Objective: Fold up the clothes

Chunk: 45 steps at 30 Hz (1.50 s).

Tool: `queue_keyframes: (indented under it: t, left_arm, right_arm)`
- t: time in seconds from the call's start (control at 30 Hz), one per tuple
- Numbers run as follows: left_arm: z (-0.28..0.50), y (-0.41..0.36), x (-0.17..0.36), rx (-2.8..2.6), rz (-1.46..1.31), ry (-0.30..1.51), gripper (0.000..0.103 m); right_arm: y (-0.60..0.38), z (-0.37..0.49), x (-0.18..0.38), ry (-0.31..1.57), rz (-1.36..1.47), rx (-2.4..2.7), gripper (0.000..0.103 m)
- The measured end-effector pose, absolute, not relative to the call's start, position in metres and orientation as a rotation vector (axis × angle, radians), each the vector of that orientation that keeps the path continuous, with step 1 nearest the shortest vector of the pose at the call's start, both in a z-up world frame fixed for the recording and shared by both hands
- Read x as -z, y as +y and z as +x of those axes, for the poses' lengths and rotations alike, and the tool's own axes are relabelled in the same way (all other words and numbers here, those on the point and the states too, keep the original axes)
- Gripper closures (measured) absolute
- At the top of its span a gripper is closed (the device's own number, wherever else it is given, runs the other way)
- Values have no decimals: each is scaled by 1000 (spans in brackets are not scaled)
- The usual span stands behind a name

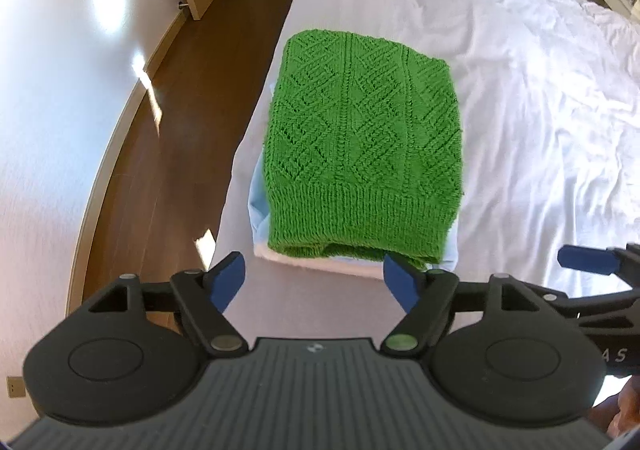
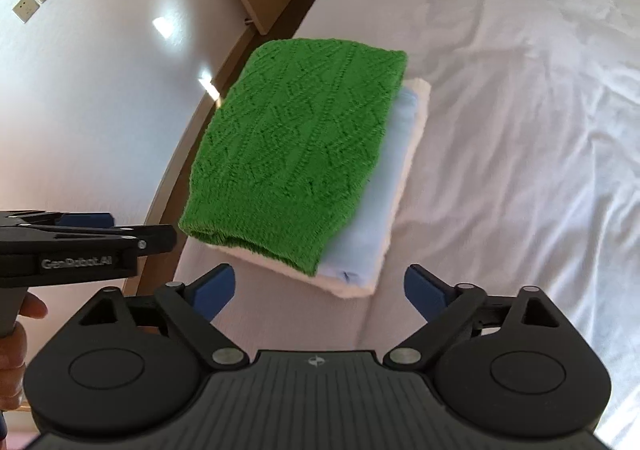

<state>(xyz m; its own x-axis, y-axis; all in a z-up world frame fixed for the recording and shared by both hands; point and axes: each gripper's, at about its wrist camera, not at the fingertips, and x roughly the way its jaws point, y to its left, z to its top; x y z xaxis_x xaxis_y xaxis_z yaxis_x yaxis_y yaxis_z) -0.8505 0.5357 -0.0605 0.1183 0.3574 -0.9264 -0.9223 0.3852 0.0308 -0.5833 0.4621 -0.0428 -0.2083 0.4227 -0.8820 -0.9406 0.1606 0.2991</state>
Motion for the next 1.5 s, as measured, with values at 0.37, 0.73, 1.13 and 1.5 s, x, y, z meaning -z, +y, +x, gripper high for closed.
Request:
queue_keyframes:
  t: [0.37, 0.73, 1.13, 1.5]
  left_arm:
    - [-854, 501, 42, -1090, -669, 1025, 12]
    - [-851, 477, 28, -1079, -640, 980, 4]
    - [-855, 458, 10, -1148, -570, 915, 1]
    - [-852, 442, 11, -1090, -586, 921, 1]
  right_arm:
    - [432, -573, 27, 1155, -593, -1355, 2]
    - [413, -569, 7, 1088, -552, -1349, 2]
    - [397, -563, -8, 1019, -464, -1283, 0]
    - [383, -556, -10, 1086, -438, -1284, 0]
